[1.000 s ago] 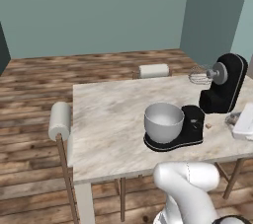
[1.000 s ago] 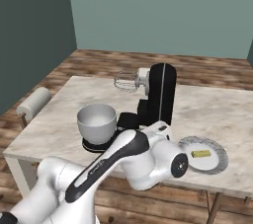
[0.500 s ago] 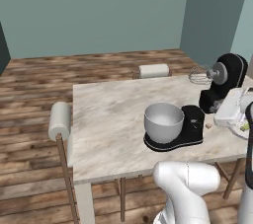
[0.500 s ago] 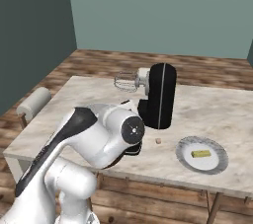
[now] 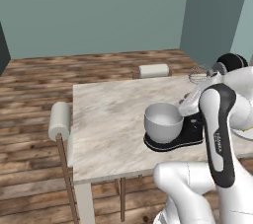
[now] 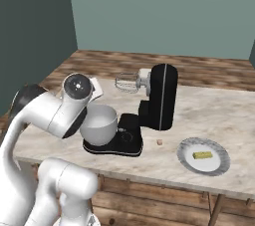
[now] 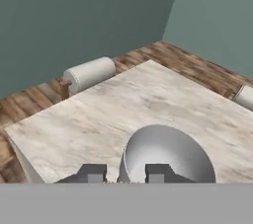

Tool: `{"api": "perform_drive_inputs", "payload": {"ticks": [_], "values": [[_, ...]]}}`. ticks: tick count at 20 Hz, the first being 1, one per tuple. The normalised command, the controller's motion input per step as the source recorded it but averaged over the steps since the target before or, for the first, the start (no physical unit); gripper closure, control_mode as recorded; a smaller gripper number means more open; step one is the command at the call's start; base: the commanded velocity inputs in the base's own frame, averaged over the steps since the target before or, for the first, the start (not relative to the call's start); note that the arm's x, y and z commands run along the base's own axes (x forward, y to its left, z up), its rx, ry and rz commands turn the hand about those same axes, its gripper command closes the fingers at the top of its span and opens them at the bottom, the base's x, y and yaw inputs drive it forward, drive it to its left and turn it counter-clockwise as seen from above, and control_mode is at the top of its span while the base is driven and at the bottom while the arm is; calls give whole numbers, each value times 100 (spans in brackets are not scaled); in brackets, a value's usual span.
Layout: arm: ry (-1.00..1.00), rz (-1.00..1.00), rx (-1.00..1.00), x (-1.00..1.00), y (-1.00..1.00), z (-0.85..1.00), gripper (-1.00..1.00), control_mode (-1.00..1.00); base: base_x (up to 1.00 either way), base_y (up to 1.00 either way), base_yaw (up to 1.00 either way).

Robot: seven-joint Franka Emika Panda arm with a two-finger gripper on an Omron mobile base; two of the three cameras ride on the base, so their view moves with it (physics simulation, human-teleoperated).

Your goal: Add butter and sugar cubes to the stand mixer bowl and then turn on the stand mixer to begin making frosting.

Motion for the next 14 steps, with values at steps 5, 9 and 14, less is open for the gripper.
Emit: {"api": "perform_drive_inputs", "payload": {"ticks": [5, 9, 14], "values": [[29, -2, -34, 32, 43, 0, 100, -100, 0, 0, 0], [13, 0, -36, 28, 8, 0, 100, -100, 0, 0, 0], [11, 0, -30, 38, -12, -25, 100, -100, 0, 0, 0]]}}
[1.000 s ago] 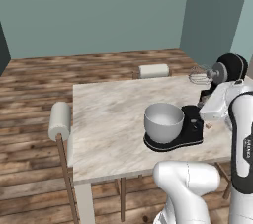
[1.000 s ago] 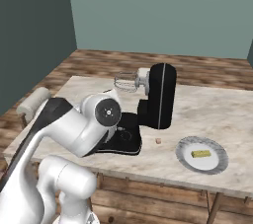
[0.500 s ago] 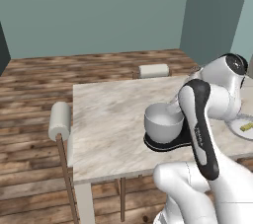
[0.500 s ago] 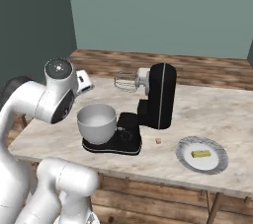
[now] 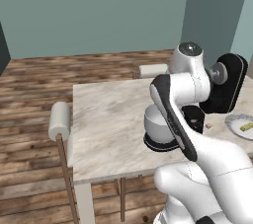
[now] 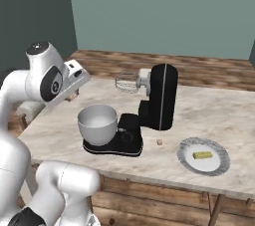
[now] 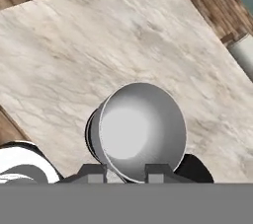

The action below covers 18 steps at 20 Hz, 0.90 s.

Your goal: Add butter and sugar cubes to the stand mixer bowl and then turn on the stand mixer to begin making frosting.

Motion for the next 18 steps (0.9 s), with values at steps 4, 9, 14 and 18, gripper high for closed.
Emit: {"api": "perform_drive_inputs", "payload": {"ticks": [4, 9, 14, 18], "values": [[14, 2, -24, 36, -8, -58, 100, -100, 0, 0, 0], [23, 9, -9, 44, -1, -61, 100, -100, 0, 0, 0], [24, 11, 0, 46, -13, -47, 100, -100, 0, 0, 0], [21, 9, 0, 33, -8, -53, 100, -100, 0, 0, 0]]}}
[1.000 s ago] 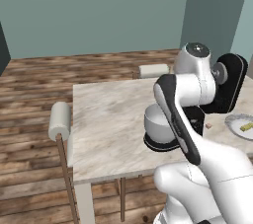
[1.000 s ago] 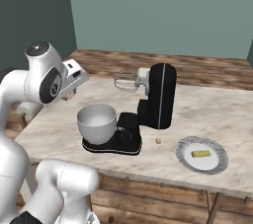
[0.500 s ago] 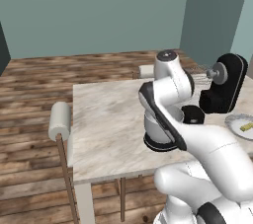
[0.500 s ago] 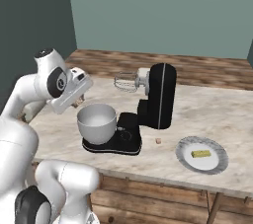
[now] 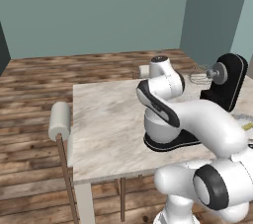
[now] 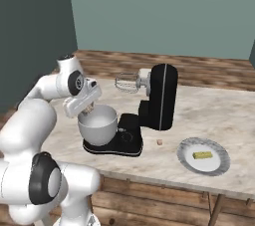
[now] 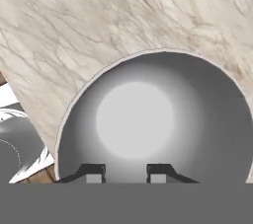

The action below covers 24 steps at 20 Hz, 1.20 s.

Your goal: Add butter and sugar cubes to the stand mixer bowl and then turn on the stand mixer to begin making frosting.

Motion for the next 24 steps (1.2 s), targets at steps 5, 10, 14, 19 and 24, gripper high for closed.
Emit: {"api": "perform_drive_inputs", "payload": {"ticks": [5, 10, 14, 19, 24], "values": [[18, 6, 0, 30, 0, -51, 100, -100, 0, 0, 0], [16, 4, 0, 28, 0, -45, 100, -100, 0, 0, 0], [12, 5, 0, 24, 0, -47, 100, -100, 0, 0, 0], [7, 4, 0, 15, 0, -46, 100, -100, 0, 0, 0], [4, 0, -4, 3, 4, -29, -100, -100, 0, 0, 0]]}}
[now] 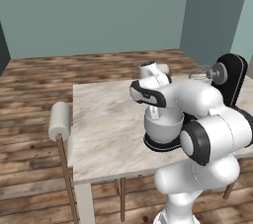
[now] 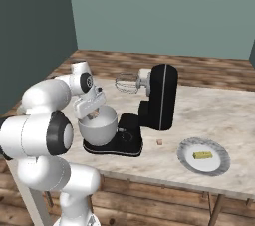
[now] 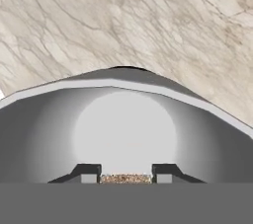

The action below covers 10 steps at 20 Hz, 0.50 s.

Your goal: Add butter and sugar cubes to the stand mixer bowl and then turn on the stand mixer to begin making frosting.

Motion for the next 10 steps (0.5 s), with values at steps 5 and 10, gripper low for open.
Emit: {"api": "perform_drive_inputs", "payload": {"ticks": [5, 10], "values": [[0, 2, 0, 0, 0, -5, -100, -100, 0, 0, 0], [-2, 7, 1, 0, 0, 10, -100, -100, 0, 0, 0]]}}
